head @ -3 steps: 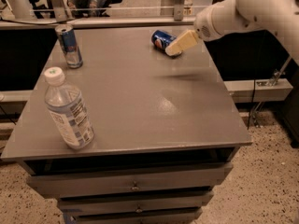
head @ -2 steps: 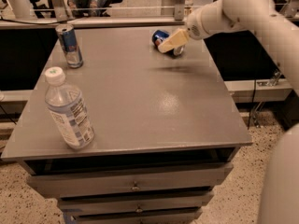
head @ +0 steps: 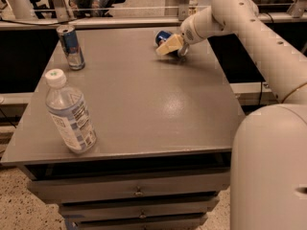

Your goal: Pick pepsi can

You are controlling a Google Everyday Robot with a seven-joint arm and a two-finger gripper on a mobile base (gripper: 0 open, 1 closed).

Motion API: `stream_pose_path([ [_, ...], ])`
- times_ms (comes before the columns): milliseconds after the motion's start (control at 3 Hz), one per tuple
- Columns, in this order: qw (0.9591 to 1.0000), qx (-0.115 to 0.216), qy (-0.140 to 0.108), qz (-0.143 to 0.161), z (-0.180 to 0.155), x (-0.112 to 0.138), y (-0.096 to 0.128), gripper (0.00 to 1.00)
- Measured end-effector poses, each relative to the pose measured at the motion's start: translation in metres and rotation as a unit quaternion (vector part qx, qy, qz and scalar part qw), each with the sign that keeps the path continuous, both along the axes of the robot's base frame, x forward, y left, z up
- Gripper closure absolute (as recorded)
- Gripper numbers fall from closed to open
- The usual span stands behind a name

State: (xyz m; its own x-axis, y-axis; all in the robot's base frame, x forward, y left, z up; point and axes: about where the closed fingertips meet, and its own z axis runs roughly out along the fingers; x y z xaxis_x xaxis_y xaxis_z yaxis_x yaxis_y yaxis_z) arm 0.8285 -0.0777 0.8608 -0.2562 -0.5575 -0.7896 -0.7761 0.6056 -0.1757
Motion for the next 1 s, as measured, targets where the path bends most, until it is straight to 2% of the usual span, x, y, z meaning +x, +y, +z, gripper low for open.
stream_pose_path([
  [333,0.9999,0.003,0.009,0.006,-0.003,0.001,0.002,0.4],
  [667,0.9996,0.0,0.011,0.026,0.005,-0.013,0.005,0.63],
  [1000,0.9975,-0.016,0.008,0.069,0.021,-0.038,0.013,0.86],
])
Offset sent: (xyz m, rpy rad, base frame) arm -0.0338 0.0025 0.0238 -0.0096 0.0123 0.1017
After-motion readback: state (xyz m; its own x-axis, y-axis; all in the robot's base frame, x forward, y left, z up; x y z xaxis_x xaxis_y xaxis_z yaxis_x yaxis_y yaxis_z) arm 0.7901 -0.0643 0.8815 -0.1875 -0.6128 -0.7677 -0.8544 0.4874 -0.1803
